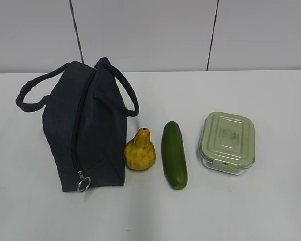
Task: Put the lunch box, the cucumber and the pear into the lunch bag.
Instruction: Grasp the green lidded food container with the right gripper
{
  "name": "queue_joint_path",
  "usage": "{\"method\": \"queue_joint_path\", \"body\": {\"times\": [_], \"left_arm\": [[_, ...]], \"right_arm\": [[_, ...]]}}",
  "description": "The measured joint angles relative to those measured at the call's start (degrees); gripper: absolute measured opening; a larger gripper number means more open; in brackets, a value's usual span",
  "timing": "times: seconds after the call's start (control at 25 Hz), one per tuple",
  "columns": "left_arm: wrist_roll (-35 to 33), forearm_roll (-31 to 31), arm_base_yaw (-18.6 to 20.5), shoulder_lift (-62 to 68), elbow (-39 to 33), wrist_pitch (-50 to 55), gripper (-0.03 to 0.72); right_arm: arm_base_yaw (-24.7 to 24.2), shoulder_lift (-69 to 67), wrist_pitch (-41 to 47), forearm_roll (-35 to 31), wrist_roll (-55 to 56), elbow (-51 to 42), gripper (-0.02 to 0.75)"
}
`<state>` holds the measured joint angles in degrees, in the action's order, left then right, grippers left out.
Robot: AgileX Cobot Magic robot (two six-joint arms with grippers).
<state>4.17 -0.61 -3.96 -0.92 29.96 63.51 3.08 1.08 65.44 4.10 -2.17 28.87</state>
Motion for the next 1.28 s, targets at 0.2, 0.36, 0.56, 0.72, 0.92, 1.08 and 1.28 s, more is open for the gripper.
{"method": "queue_joint_path", "body": {"times": [0.2, 0.36, 0.56, 0.72, 0.92, 1.08, 1.28], "left_arm": [[0.00, 0.00, 0.00, 0.00, 0.00, 0.00, 0.235], [0.00, 0.00, 0.00, 0.00, 0.00, 0.00, 0.235], [0.00, 0.03, 0.00, 0.00, 0.00, 0.00, 0.235], [0.00, 0.07, 0.00, 0.34, 0.00, -0.11, 0.235], [0.00, 0.07, 0.00, 6.25, 1.81, -0.35, 0.235], [0.00, -0.08, 0.00, 15.26, 6.42, -0.56, 0.237], [0.00, -2.33, 0.00, 28.27, 13.90, -0.63, 0.236]], "right_arm": [[0.00, 0.00, 0.00, 0.00, 0.00, 0.00, 0.370], [0.00, 0.00, 0.00, 0.00, 0.00, 0.00, 0.370], [0.00, 0.00, 0.00, 0.00, 0.00, 0.00, 0.370], [0.00, 0.00, 0.00, 0.00, 0.00, 0.00, 0.370], [0.00, 0.00, 0.00, 0.00, 0.00, 0.00, 0.370], [0.00, 0.00, 0.00, 0.00, 0.00, 0.00, 0.370], [0.00, 0.00, 0.00, 0.00, 0.00, 0.00, 0.370]]}}
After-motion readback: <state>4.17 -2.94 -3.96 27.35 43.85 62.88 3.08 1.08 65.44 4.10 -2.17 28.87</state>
